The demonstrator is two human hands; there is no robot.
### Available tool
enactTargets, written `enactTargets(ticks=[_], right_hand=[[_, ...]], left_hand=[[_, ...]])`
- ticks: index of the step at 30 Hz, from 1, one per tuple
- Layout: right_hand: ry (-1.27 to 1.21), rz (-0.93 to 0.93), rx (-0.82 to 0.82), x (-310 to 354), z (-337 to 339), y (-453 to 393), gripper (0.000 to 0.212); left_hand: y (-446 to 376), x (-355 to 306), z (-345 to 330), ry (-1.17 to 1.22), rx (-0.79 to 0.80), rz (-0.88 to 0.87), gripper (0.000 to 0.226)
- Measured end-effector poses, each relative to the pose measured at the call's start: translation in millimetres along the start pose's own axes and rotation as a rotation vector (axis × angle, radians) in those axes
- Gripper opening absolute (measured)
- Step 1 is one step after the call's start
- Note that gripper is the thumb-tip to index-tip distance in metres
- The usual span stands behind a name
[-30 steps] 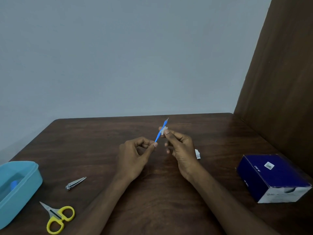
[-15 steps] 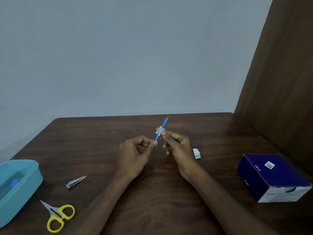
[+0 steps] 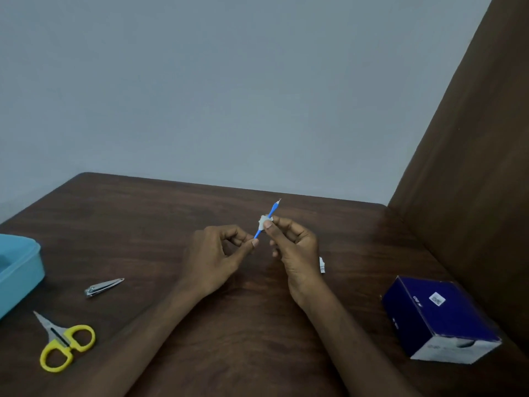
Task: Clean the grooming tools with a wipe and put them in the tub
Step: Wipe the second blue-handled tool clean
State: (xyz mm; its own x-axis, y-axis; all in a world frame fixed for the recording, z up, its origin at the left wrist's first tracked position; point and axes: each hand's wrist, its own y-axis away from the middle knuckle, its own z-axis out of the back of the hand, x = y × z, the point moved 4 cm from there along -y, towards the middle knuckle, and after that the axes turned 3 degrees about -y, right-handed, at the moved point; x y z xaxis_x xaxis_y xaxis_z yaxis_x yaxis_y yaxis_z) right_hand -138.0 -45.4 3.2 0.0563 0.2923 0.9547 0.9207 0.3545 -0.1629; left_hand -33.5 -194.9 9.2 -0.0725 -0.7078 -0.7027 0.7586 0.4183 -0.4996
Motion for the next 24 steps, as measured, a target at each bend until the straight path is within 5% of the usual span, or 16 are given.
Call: enactTargets(ticks=[24], right_hand=[[-0.040, -0.034, 0.076, 9.2, -5.1, 7.2, 0.019]], left_hand=[[2.3, -9.2, 0.7, -0.074, 0.071, -0.066, 0.019]])
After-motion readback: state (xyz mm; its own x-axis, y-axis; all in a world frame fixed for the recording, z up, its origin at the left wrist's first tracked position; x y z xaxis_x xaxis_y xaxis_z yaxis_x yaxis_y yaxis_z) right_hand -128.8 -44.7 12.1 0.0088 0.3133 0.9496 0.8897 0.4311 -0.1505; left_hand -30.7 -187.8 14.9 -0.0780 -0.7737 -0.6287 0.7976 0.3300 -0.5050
